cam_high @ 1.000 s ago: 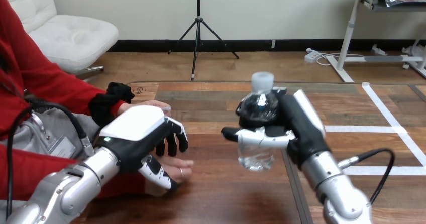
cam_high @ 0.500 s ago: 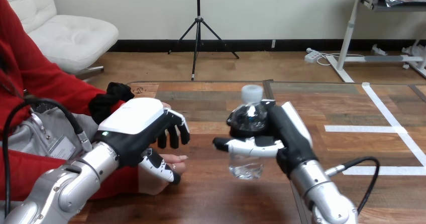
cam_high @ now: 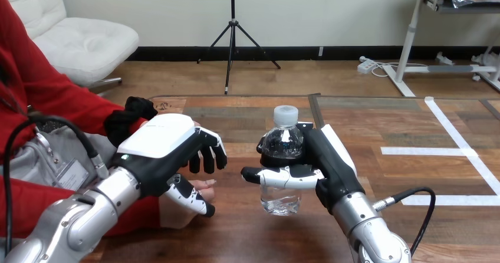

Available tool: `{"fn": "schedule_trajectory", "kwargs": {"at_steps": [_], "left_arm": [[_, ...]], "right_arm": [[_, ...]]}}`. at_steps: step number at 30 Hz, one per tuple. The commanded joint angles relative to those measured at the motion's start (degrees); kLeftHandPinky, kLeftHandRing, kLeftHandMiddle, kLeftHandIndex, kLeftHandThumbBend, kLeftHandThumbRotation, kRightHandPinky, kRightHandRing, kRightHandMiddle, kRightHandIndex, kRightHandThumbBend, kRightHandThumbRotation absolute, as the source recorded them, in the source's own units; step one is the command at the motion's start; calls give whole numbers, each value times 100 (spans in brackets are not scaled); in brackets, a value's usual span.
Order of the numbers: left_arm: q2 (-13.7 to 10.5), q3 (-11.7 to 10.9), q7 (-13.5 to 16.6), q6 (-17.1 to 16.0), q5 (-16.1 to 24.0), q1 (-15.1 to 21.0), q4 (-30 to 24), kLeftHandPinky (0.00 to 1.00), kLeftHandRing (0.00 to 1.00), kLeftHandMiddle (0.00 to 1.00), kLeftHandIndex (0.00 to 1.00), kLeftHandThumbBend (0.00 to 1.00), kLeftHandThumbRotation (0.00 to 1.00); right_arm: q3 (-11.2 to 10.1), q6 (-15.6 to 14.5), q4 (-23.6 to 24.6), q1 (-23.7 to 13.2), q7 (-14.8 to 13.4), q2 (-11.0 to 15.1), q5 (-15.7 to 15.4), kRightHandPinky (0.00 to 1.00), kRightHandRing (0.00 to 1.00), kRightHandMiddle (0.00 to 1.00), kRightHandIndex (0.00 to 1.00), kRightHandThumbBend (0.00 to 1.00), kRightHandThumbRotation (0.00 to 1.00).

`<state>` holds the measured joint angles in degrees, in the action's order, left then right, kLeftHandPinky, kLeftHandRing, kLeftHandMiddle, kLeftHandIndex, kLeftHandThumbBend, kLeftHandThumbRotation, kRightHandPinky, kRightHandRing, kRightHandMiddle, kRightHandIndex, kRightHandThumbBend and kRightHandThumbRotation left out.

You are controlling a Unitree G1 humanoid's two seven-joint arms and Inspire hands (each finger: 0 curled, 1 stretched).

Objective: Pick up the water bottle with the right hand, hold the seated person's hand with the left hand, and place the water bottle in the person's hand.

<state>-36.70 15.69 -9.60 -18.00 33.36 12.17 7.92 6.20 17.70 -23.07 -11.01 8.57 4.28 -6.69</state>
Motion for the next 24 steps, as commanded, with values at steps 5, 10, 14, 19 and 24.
{"fn": "schedule_trajectory", "kwargs": {"at_steps": [5,10,14,19,24], "left_arm": [[-188,-296,27,65,39,17,-51,46,49,54,58,99,0],[-270,-307,27,-47,60,16,101,50,54,58,61,100,1],[-427,-224,-40,-46,250,56,258,54,58,62,66,100,10],[-484,-206,13,-238,253,91,596,58,63,67,71,100,22],[-585,-116,-18,-366,409,195,957,62,67,73,77,100,33]], "right_arm": [[-115,265,223,-530,-44,25,108,27,32,37,40,87,0],[-140,248,296,-487,-14,42,173,27,32,37,39,86,0],[-156,174,434,-432,10,88,192,27,32,37,39,86,0],[-184,176,497,-399,21,118,235,27,32,37,39,86,0],[-212,114,627,-357,17,180,244,27,32,37,39,85,0]]}}
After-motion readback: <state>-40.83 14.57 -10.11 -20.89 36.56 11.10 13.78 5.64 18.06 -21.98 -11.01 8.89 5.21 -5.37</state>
